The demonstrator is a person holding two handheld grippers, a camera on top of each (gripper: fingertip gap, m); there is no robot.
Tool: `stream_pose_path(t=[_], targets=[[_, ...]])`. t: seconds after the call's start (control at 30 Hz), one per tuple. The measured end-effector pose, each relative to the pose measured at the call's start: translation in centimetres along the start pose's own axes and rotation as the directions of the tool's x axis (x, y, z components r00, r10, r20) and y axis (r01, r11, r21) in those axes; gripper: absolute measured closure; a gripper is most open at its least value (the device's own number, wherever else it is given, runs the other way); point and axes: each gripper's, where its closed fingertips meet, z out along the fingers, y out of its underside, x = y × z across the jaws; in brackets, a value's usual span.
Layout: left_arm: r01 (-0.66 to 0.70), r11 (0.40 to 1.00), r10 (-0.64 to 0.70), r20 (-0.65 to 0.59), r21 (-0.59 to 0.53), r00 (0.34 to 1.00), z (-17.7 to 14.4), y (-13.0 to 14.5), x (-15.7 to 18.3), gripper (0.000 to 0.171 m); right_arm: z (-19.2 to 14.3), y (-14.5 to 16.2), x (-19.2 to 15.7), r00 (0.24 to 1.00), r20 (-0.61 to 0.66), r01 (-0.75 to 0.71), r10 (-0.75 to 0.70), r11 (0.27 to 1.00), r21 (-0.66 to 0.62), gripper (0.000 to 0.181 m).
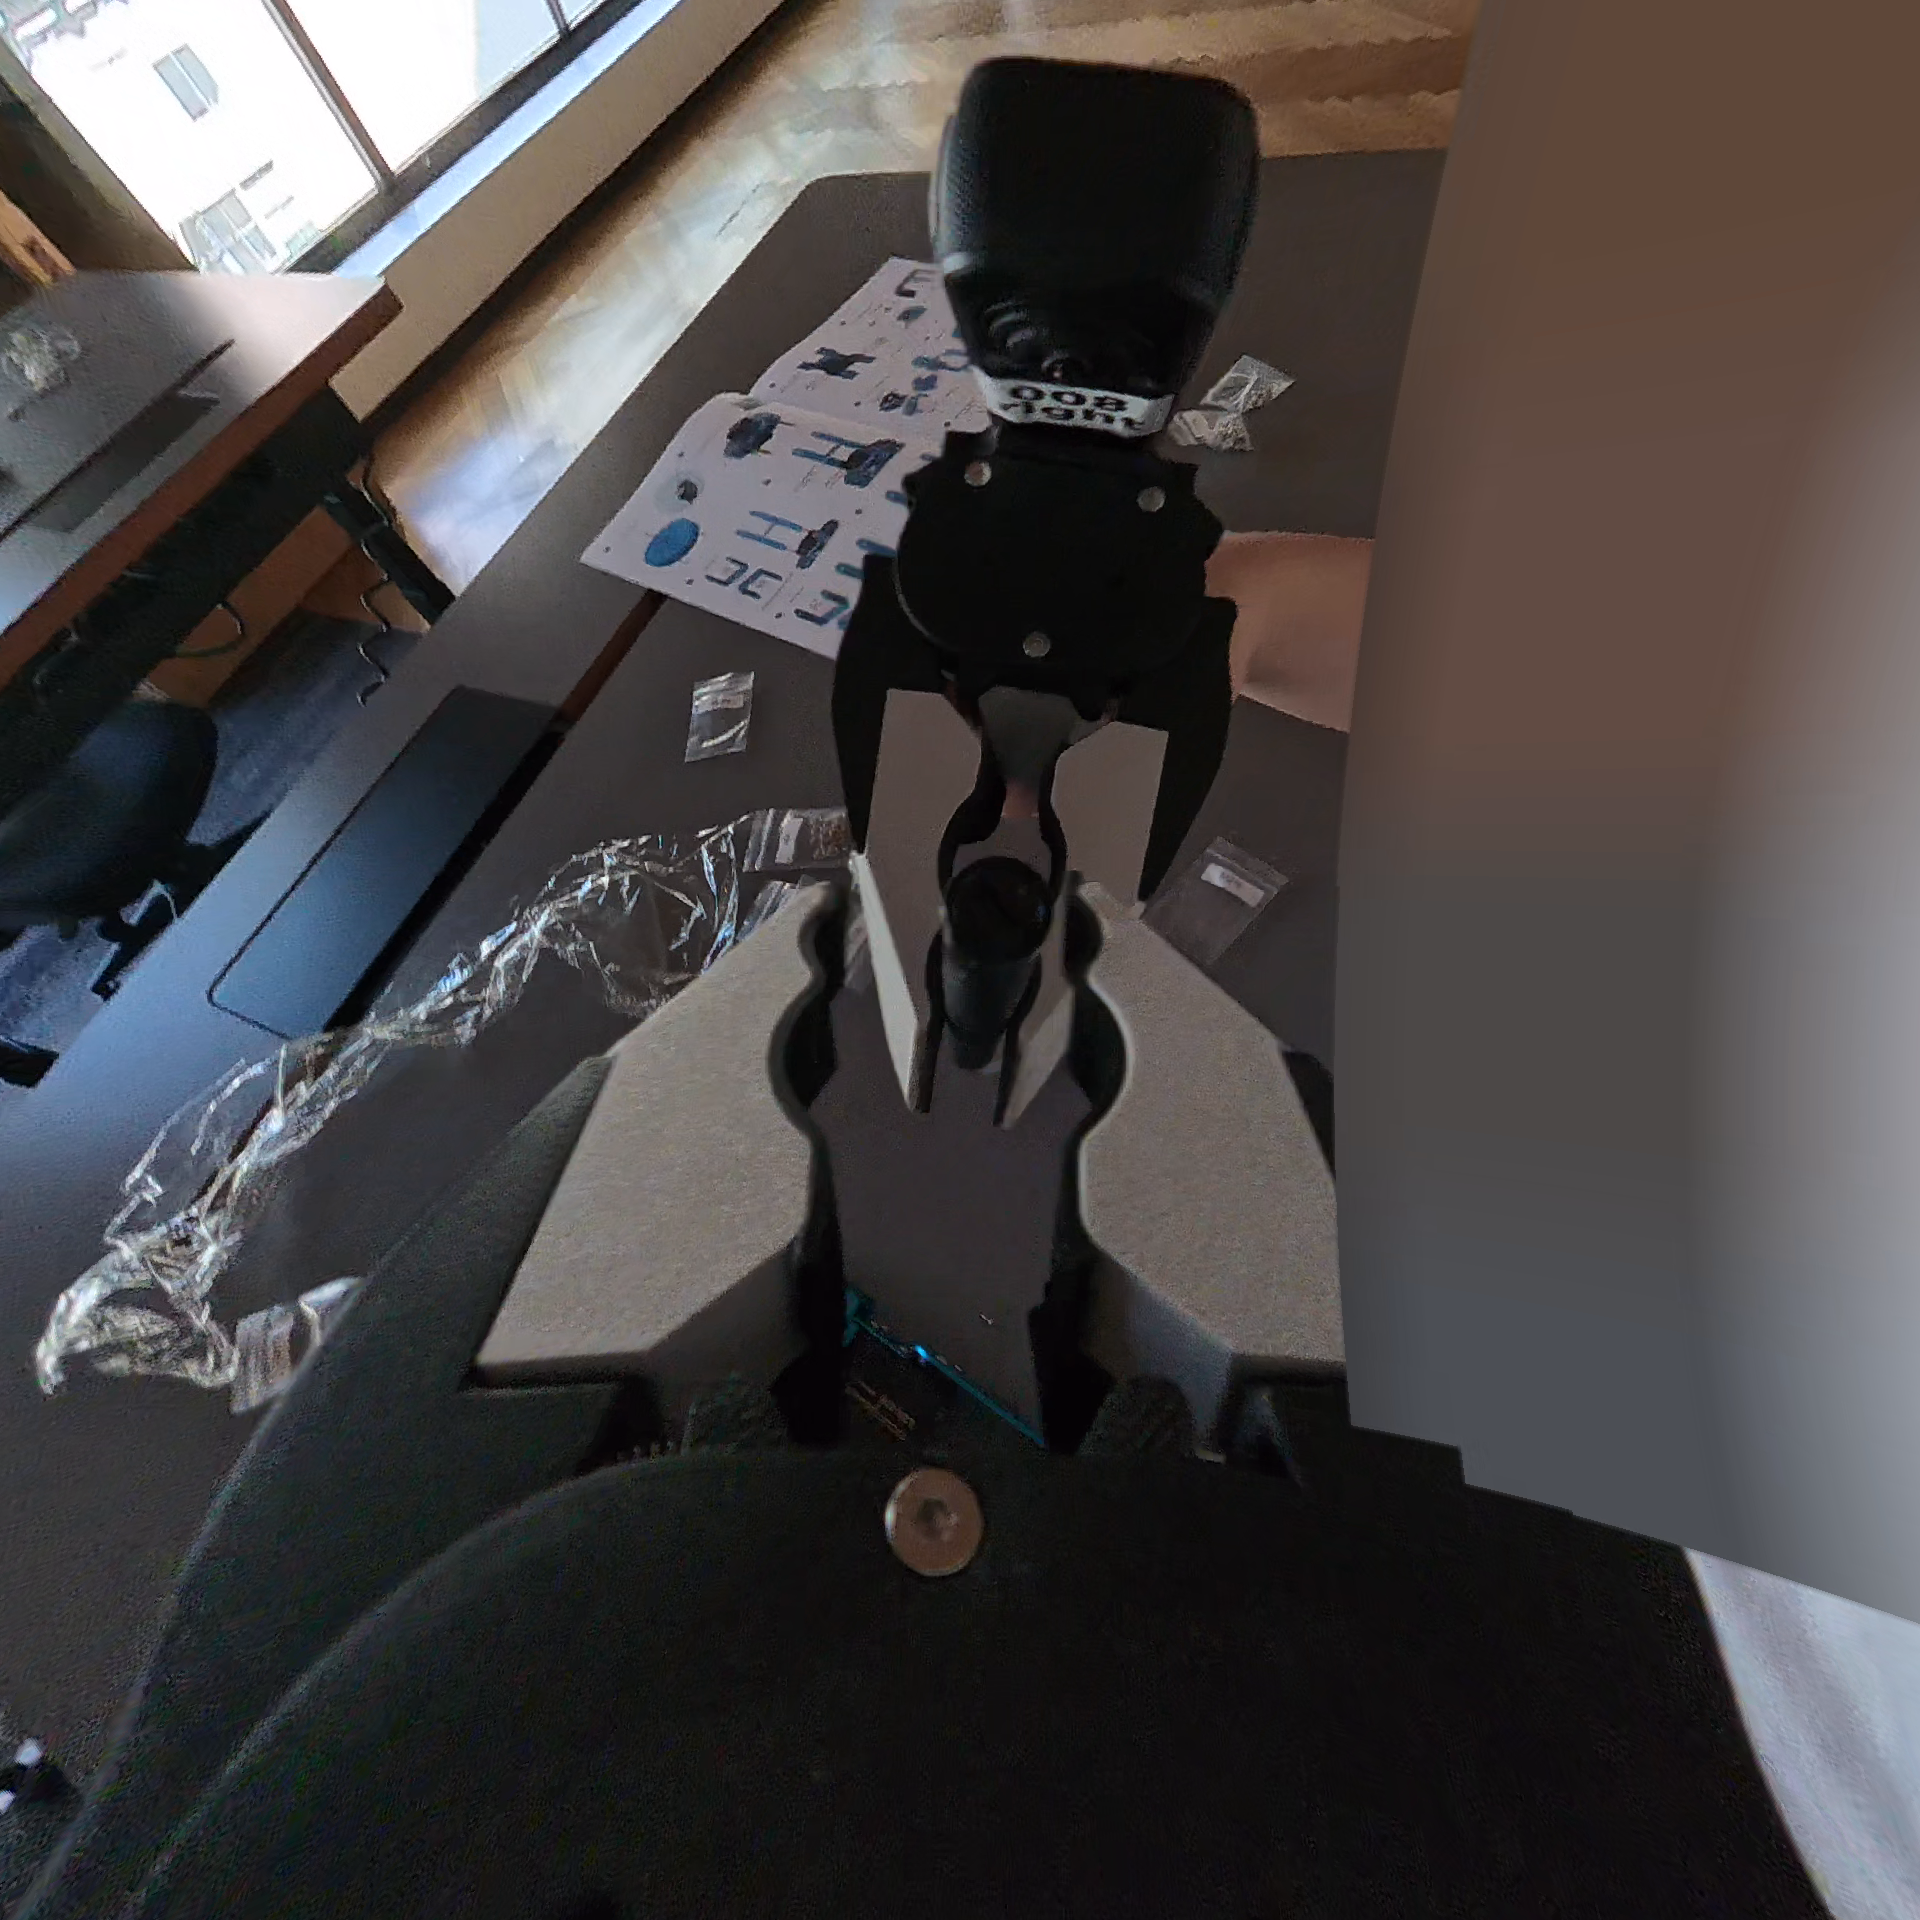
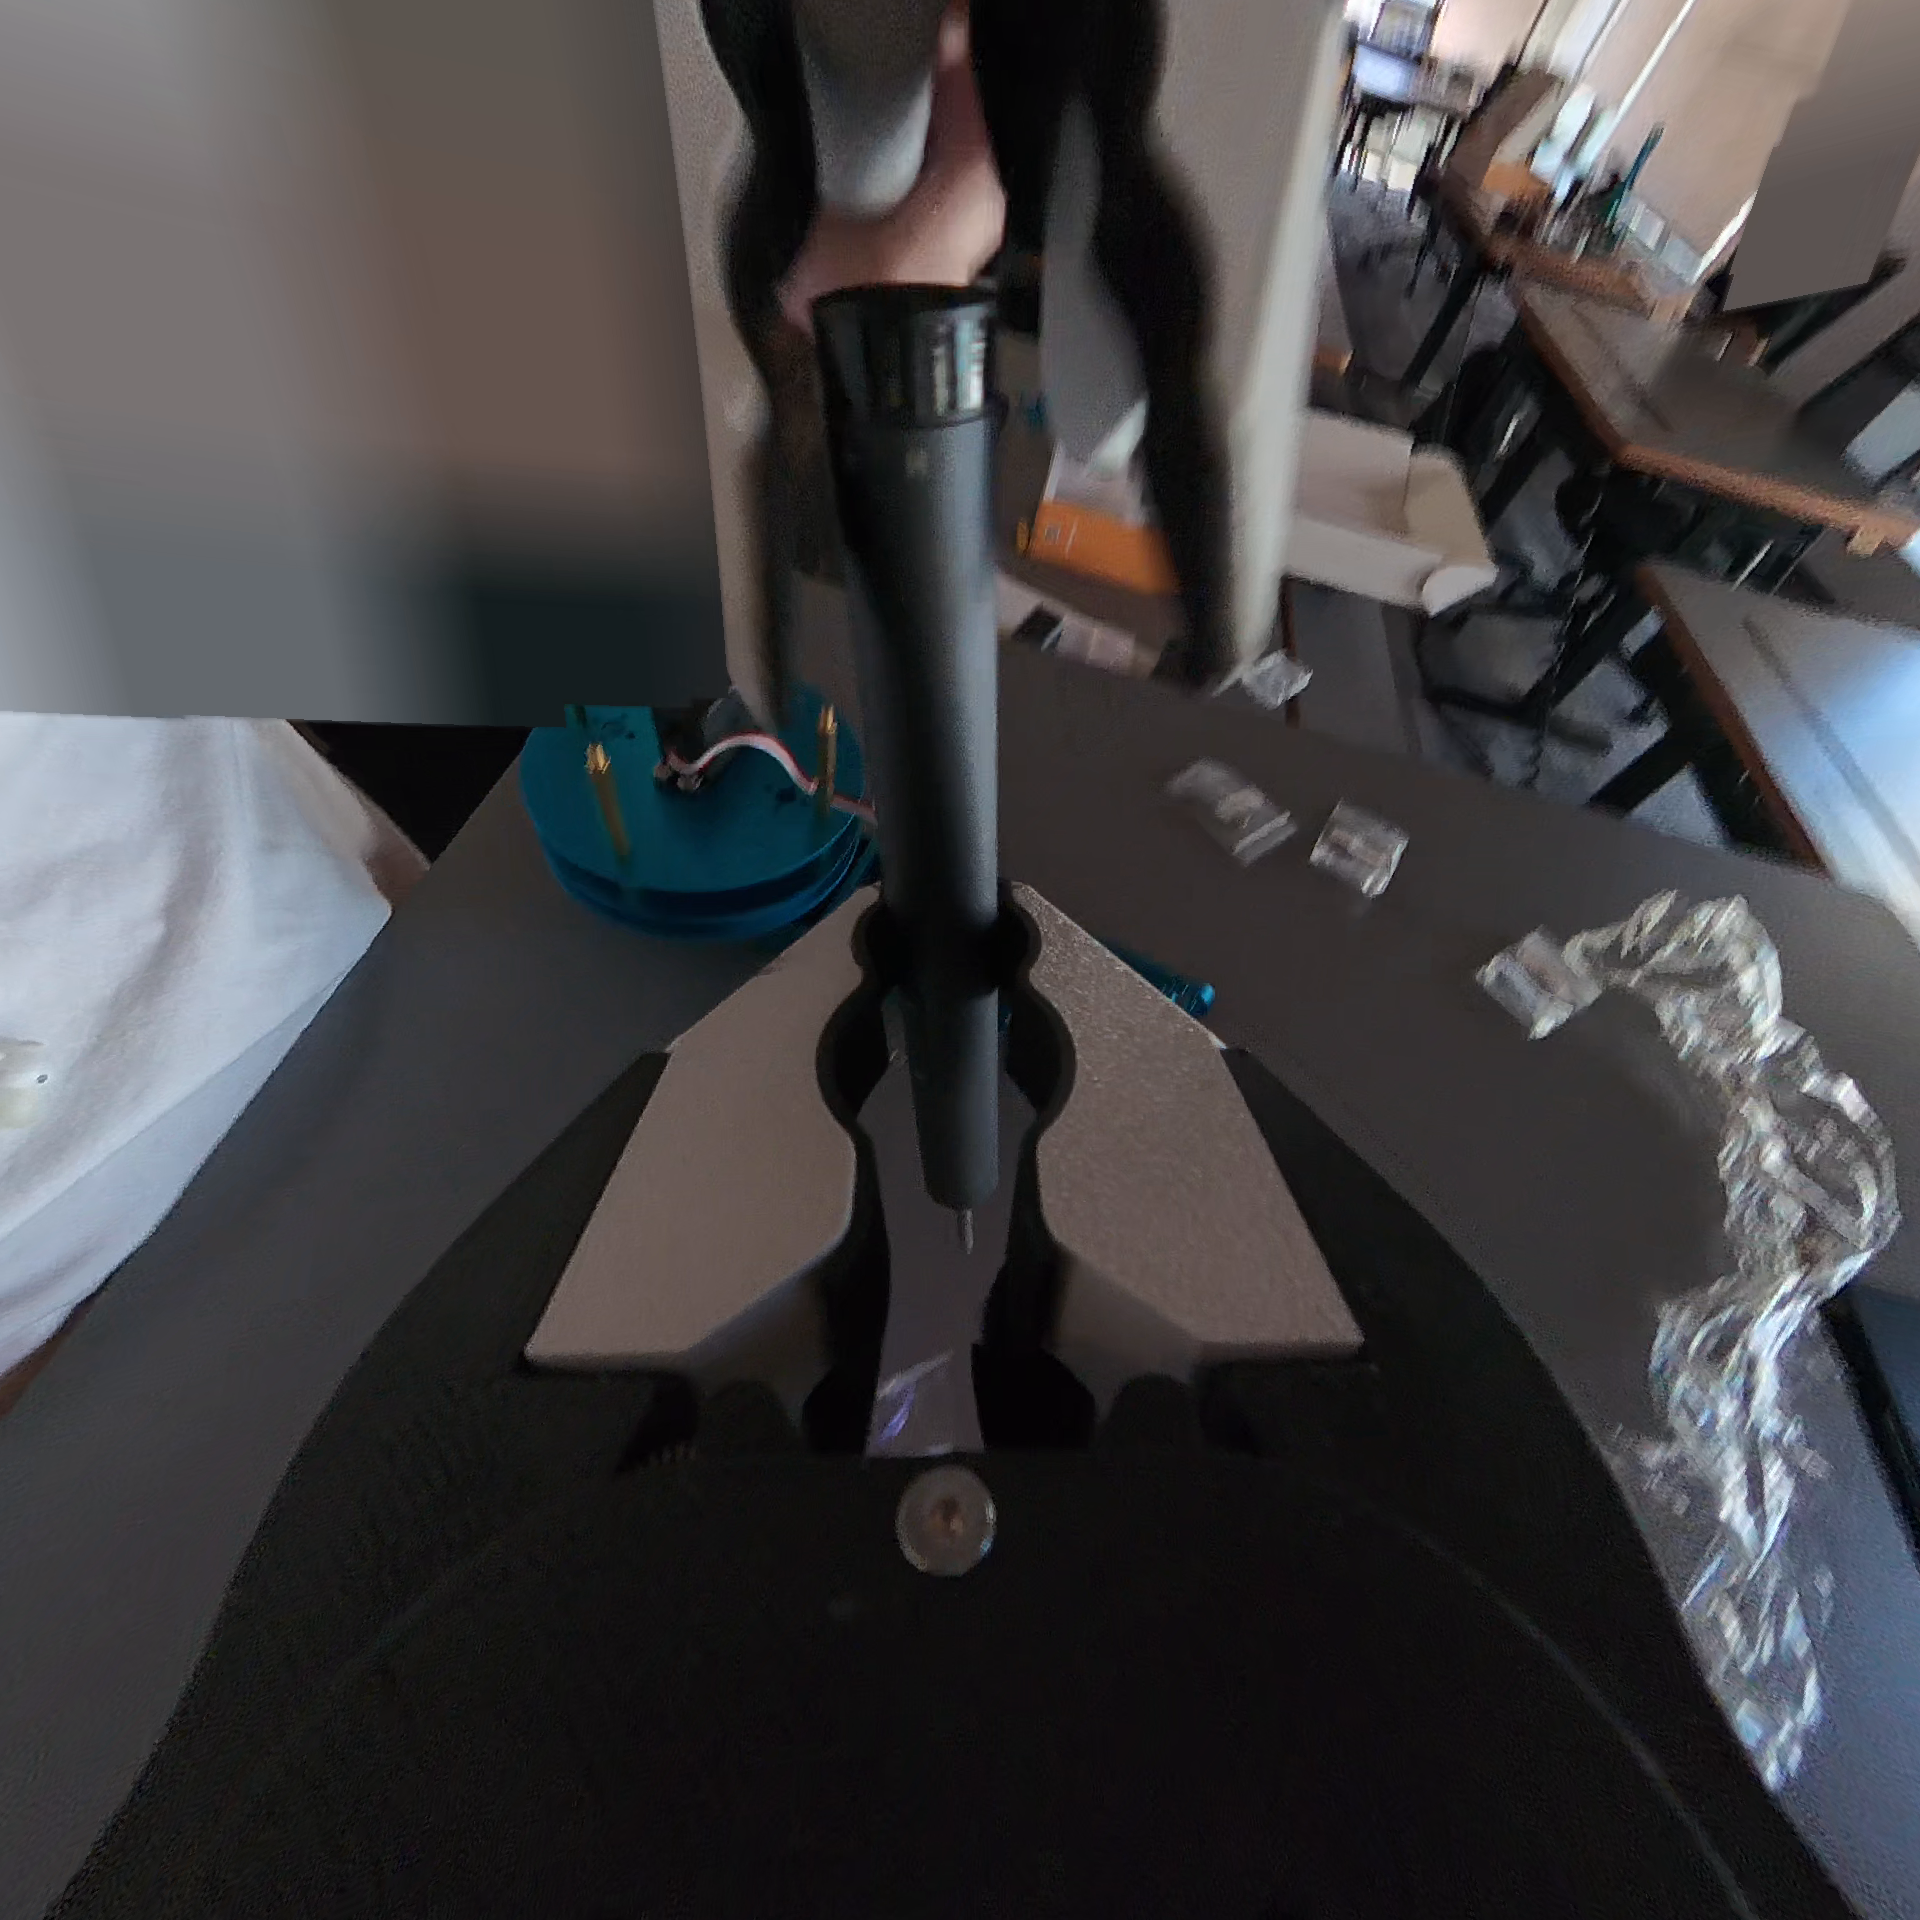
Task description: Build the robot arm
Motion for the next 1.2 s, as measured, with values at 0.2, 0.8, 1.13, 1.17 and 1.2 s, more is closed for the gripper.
stream_pose_path(t=[0.2, 0.8, 1.13, 1.17, 1.2], targets=[[0.18, 0.983, -0.179, 0.242, 0.019, 0.953, -7.4, 4.3, -1.3, 0.103, -2.6, 4.0, -5.7, 0.965, 0.05, -0.228, 0.257, 0.92, -0.319, 0.164], [0.552, 0.812, -0.571, 0.448, 0.188, 0.688, -15.3, 22.0, 8.4, 0.102, -1.7, 16.7, -10.6, 0.943, -0.136, -0.272, 0.303, 0.473, -0.838, 0.164], [0.502, 0.86, -0.5, 0.337, 0.089, 0.797, -10.8, 24.8, 7.9, 0.067, 0.3, 13.2, -8.6, 0.942, -0.288, -0.328, 0.172, 0.66, -0.676, 0.124], [0.488, 0.87, -0.485, 0.315, 0.076, 0.816, -10.6, 24.9, 7.7, 0.064, 2.1, 11.6, -9.2, 0.947, -0.264, -0.312, 0.186, 0.736, -0.601, 0.122], [0.481, 0.874, -0.479, 0.284, 0.067, 0.831, -10.3, 24.9, 7.6, 0.064, 4.5, 9.6, -10.0, 0.95, -0.221, -0.305, 0.222, 0.815, -0.492, 0.112]])
